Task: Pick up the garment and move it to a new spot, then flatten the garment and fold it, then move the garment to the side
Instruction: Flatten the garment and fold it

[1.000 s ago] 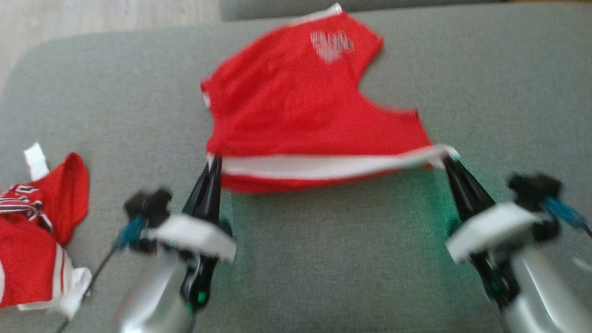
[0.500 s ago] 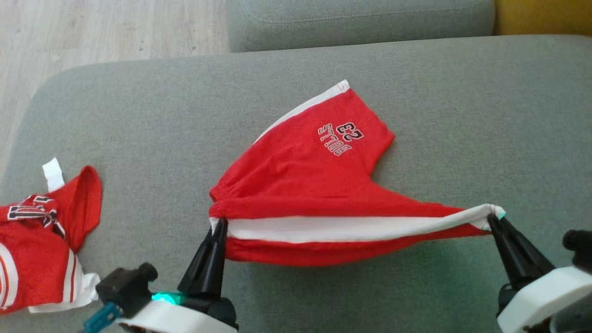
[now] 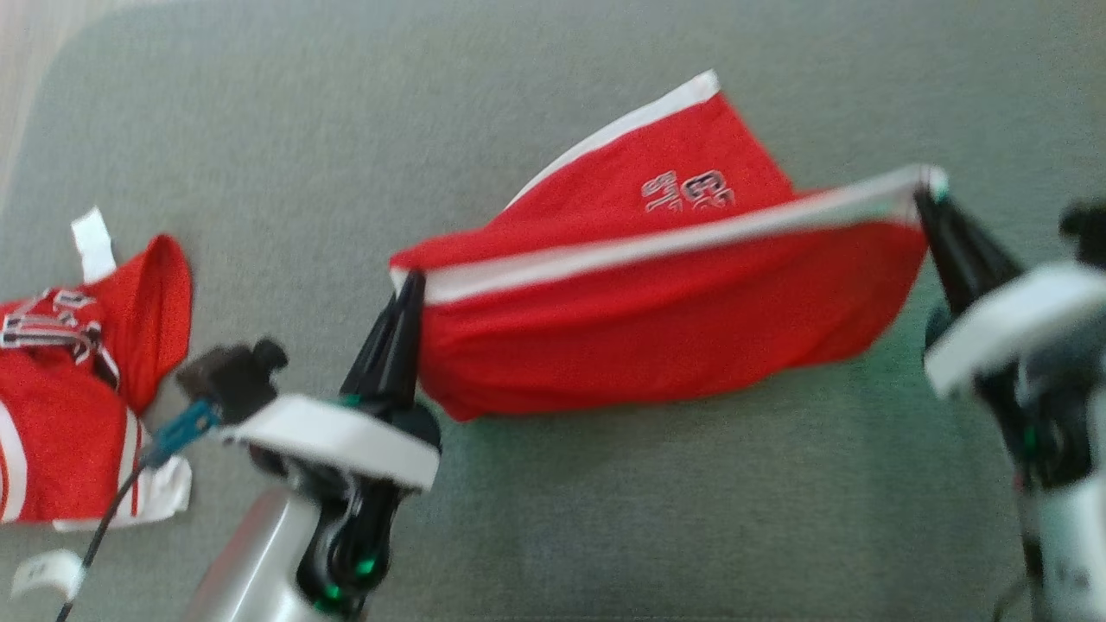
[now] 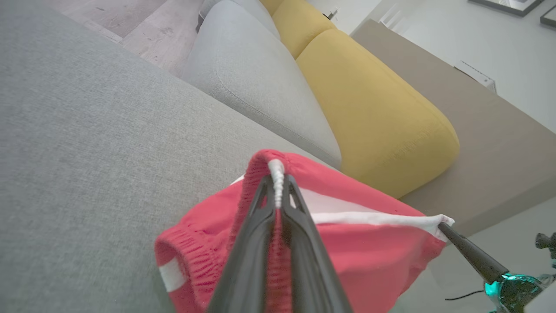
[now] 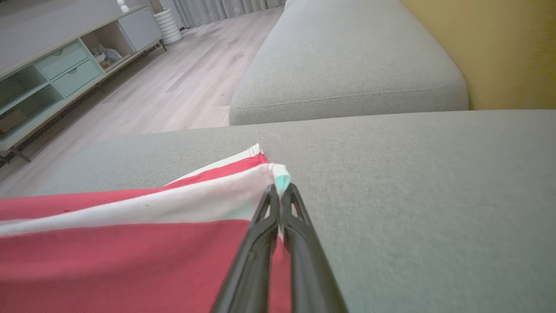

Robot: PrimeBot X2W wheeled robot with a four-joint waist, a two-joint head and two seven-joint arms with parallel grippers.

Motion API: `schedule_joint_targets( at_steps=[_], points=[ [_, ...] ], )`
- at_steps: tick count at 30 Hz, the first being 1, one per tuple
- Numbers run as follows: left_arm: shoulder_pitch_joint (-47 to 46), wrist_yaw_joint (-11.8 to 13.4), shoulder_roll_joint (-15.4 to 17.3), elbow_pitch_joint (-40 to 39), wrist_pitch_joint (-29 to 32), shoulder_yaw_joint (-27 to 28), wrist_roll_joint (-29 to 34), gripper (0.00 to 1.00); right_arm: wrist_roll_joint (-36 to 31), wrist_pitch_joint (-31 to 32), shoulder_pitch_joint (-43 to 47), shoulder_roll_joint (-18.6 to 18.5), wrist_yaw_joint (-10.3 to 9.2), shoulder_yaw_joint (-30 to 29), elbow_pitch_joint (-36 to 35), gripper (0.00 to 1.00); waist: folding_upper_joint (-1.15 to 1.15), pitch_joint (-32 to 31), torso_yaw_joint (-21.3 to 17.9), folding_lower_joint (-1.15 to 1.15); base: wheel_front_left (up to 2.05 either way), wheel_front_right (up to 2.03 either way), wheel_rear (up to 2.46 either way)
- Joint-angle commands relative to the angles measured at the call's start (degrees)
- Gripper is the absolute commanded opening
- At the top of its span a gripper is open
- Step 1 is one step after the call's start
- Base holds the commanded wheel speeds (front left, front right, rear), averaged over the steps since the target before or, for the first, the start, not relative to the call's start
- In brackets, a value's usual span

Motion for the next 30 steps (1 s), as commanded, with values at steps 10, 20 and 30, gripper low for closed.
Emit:
schedule_joint_targets(
  at_steps=[10, 20, 30],
  points=[
    [-10.9, -5.5, -5.4, 10.1, -3.4, 1.3, -2.3, 0.00, 3.8, -1.6, -23.2, -8.1, -0.03, 10.9, 20.8, 0.00, 0.00, 6.7, 8.7, -0.02, 0.00, 0.00, 0.00],
    [-17.3, -8.0, -8.1, 21.7, -6.9, -1.7, -4.4, 0.00, 5.4, -4.2, -36.5, -9.6, -0.03, 19.0, 41.0, 0.00, 0.00, 8.7, 11.7, -0.02, 0.00, 0.00, 0.00],
    [-18.7, -8.1, -8.4, 29.2, -9.7, -4.2, -4.2, 1.00, 8.3, -14.5, -37.2, -8.1, -0.03, 25.0, 45.7, 1.00, 0.00, 7.4, 10.0, -0.02, 0.00, 0.00, 0.00]
  ],
)
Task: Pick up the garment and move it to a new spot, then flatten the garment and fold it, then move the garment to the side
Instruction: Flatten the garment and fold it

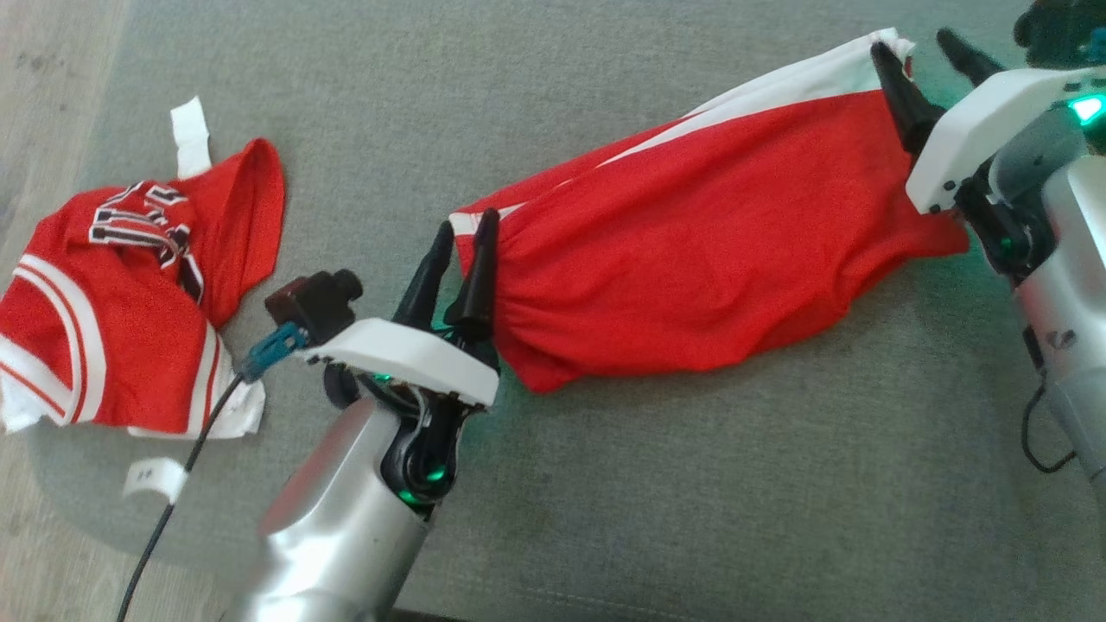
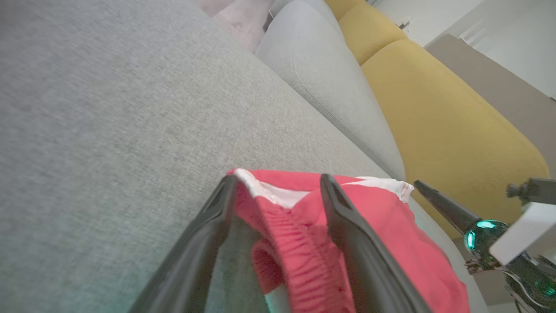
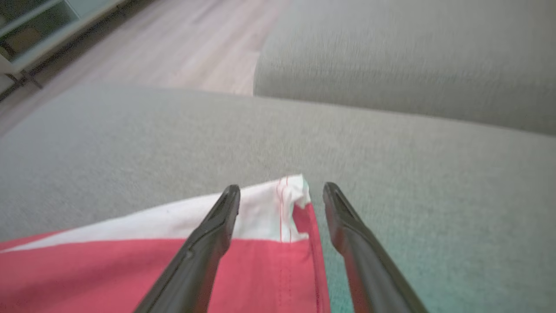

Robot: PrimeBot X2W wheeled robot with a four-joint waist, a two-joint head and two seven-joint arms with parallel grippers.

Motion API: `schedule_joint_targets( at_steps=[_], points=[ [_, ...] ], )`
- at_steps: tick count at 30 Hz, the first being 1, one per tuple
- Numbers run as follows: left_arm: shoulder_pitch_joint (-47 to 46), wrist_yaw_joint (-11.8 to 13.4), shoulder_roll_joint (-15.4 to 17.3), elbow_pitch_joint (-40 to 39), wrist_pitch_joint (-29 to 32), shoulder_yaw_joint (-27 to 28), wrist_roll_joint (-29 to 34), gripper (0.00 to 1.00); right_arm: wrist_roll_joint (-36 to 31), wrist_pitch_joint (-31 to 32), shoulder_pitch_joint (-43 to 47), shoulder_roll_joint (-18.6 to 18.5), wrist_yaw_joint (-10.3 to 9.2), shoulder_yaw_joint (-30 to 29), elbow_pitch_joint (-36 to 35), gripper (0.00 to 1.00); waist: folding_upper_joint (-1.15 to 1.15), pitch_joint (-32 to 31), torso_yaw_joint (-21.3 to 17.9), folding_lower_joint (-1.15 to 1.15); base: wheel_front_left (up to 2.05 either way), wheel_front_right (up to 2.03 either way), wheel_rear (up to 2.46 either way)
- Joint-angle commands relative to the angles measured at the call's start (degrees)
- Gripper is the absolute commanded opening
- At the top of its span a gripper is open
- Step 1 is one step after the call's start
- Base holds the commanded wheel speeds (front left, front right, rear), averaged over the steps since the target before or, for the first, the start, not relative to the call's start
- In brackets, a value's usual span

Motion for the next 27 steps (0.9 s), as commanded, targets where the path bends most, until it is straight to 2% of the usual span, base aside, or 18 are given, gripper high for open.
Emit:
schedule_joint_targets(
  at_steps=[1, 4, 8, 14, 19, 20, 24, 25, 27],
  points=[
    [-0.1, 0.3, 1.0, -0.9, -1.7, 1.9, 0.8, 1.00, 0.3, -3.8, 0.5, 0.4, -0.03, 0.9, -2.4, 1.00, 0.00, -1.1, -0.9, 0.00, 0.00, 0.00, 0.00],
    [0.9, 2.5, 2.8, -1.4, -5.3, 2.6, 3.8, 1.00, -0.7, -10.4, 2.1, 0.5, -0.03, 0.2, -3.3, 1.00, 0.00, -2.3, -2.0, 0.00, 0.00, 0.00, 0.00],
    [2.3, 6.8, 5.9, -5.0, -8.2, 4.8, 10.5, 1.00, -3.9, -17.5, 5.2, 1.6, -0.03, -2.8, -5.3, 1.00, 0.00, -4.1, -3.6, 0.00, 0.00, 0.00, 0.00],
    [6.6, 12.7, 9.4, -14.2, -8.6, 12.4, 21.5, 1.00, -9.3, -22.0, 11.8, 4.8, -0.03, -9.5, -12.3, 1.00, 0.00, -6.4, -6.4, 0.00, 0.00, 0.00, 0.00],
    [10.3, 14.7, 12.0, -18.1, -8.6, 15.0, 27.3, 1.00, -13.9, -20.6, 20.0, 8.2, -0.03, -15.6, -22.5, 1.00, 0.00, -8.3, -8.3, 0.00, 0.00, 0.00, 0.00],
    [10.3, 14.7, 12.0, -18.1, -8.6, 15.0, 27.3, 1.00, -13.9, -20.6, 20.0, 8.2, -0.03, -15.6, -22.5, 1.00, 0.00, -8.3, -8.3, 0.00, 0.00, 0.00, 0.00],
    [12.4, 15.7, 14.5, -19.8, -8.4, 15.0, 29.6, 1.00, -16.9, -16.7, 28.5, 11.4, -0.03, -18.9, -32.8, 1.00, 0.00, -10.0, -9.7, 0.00, 0.00, 0.00, 0.00],
    [13.5, 16.2, 15.6, -20.8, -7.3, 14.6, 30.3, 1.00, -18.0, -14.3, 32.9, 12.8, -0.03, -20.2, -37.9, 1.00, 0.00, -10.6, -10.4, 0.00, 0.00, 0.00, 0.00],
    [14.6, 16.5, 16.5, -21.8, -6.0, 14.3, 30.7, 1.00, -19.0, -11.8, 37.0, 13.9, -0.03, -20.6, -42.7, 1.00, 0.00, -11.2, -11.0, 0.00, 0.00, 0.00, 0.00]
  ],
)
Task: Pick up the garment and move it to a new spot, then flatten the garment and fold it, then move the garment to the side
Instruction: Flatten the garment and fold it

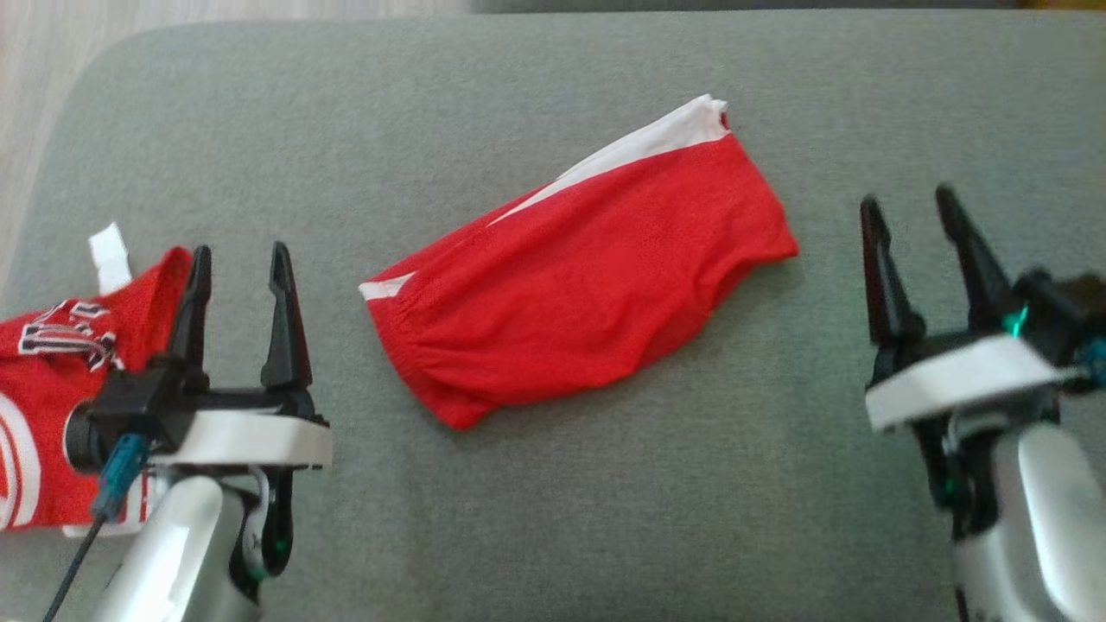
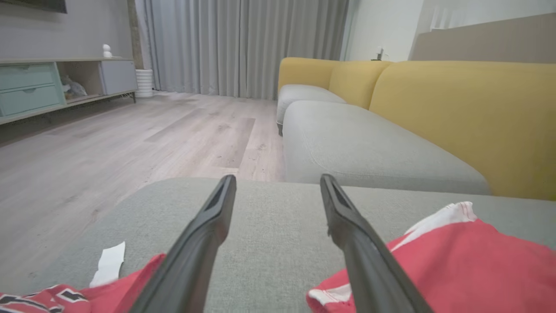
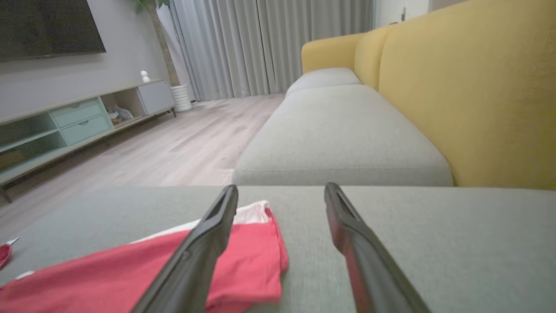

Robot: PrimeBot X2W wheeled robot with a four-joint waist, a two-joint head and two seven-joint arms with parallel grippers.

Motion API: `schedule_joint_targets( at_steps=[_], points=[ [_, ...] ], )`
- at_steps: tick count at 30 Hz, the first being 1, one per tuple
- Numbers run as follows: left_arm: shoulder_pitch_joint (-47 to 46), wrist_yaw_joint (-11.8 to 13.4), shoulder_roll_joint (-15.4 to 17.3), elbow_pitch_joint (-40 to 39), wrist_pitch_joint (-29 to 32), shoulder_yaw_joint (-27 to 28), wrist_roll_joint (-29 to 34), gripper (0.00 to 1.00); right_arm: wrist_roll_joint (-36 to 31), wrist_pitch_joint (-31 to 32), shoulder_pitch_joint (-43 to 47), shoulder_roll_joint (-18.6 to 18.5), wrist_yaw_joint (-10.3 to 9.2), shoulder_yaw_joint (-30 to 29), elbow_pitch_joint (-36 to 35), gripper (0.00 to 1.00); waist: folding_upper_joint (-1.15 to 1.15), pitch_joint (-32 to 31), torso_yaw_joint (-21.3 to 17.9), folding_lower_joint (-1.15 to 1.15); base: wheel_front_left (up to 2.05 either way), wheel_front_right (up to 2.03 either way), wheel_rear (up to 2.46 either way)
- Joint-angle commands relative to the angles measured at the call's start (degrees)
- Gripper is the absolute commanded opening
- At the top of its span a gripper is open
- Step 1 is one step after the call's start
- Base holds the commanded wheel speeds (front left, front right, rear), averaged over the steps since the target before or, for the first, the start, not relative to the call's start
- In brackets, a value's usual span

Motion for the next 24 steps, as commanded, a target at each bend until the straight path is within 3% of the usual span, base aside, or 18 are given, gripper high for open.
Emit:
schedule_joint_targets(
  at_steps=[1, 3, 9, 24],
  points=[
    [-0.6, 0.5, 2.0, -2.2, 0.3, 1.6, 0.7, 1.00, -0.4, 1.0, 0.2, 0.5, -0.03, 0.8, -3.5, 1.00, 0.00, -0.7, -0.8, 0.01, 0.00, 0.00, 0.00],
    [1.2, 1.1, 2.7, -3.2, 1.9, 1.0, 1.0, 1.00, -0.9, 3.8, 4.9, 1.5, -0.03, 0.5, -8.6, 1.00, 0.00, -1.4, -1.5, 0.01, 0.00, 0.00, 0.00],
    [4.5, 2.1, 3.1, -3.7, 3.7, 0.1, 0.9, 1.00, -1.2, 7.1, 11.3, 2.7, -0.03, -0.2, -14.6, 1.00, 0.00, -2.3, -2.6, 0.01, 0.00, 0.00, 0.00],
    [5.4, 2.8, 3.4, -4.3, 3.8, 0.0, 0.3, 1.00, -1.8, 9.4, 13.0, 3.4, -0.03, -1.3, -17.4, 1.00, 0.00, -2.0, -2.7, 0.01, 0.00, 0.00, 0.00]
  ],
)
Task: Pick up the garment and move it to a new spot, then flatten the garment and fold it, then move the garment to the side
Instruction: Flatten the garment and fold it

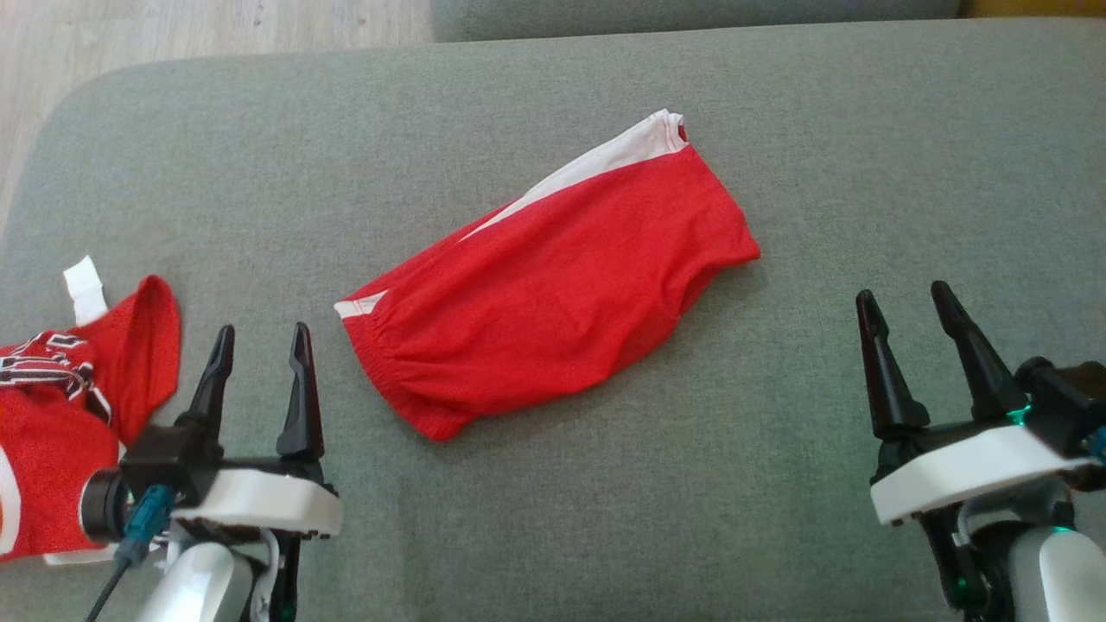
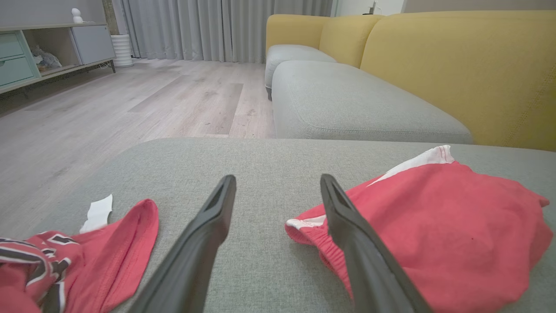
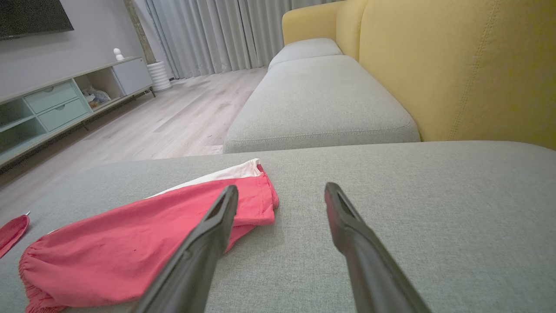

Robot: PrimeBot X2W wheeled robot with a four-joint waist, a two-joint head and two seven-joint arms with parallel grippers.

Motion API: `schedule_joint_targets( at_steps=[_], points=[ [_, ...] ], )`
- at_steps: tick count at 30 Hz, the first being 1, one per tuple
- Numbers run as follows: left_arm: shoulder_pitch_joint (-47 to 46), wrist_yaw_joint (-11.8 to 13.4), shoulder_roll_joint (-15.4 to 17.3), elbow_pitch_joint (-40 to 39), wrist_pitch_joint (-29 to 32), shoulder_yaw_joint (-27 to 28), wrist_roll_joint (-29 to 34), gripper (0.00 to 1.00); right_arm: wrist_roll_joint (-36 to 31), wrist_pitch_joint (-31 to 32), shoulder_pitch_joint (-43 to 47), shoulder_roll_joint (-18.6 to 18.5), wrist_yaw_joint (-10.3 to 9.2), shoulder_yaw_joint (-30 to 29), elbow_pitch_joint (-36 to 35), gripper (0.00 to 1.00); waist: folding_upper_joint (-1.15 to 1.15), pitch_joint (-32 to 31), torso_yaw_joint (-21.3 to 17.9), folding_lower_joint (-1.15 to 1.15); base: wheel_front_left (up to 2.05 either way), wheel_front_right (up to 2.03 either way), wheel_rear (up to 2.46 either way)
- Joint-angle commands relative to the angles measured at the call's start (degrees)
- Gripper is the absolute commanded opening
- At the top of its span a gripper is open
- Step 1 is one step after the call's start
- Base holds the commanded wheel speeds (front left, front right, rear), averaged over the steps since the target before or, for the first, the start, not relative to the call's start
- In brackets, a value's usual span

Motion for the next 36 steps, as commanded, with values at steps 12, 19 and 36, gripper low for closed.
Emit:
schedule_joint_targets(
  at_steps=[12, 19, 36],
  points=[
    [-5.8, -0.4, 0.2, -1.7, -2.9, 1.5, 0.0, 1.00, 1.4, 3.1, -7.5, -2.6, -0.03, -0.8, 7.4, 1.00, 0.00, 4.2, 3.7, 0.00, 0.00, 0.00, 0.00],
    [-9.5, -2.3, -2.3, 0.0, -4.9, 0.0, 0.2, 1.00, 3.7, 4.7, -17.8, -5.7, -0.03, 1.4, 20.1, 1.00, 0.00, 7.6, 8.7, 0.00, 0.00, 0.00, 0.00],
    [-10.3, -7.0, -7.4, 0.6, -6.9, 2.6, 4.8, 1.00, 7.3, 14.1, -29.5, -7.7, -0.03, 2.2, 38.0, 0.00, 0.00, 7.2, 12.5, 0.00, 0.00, 0.00, 0.00]
  ],
)
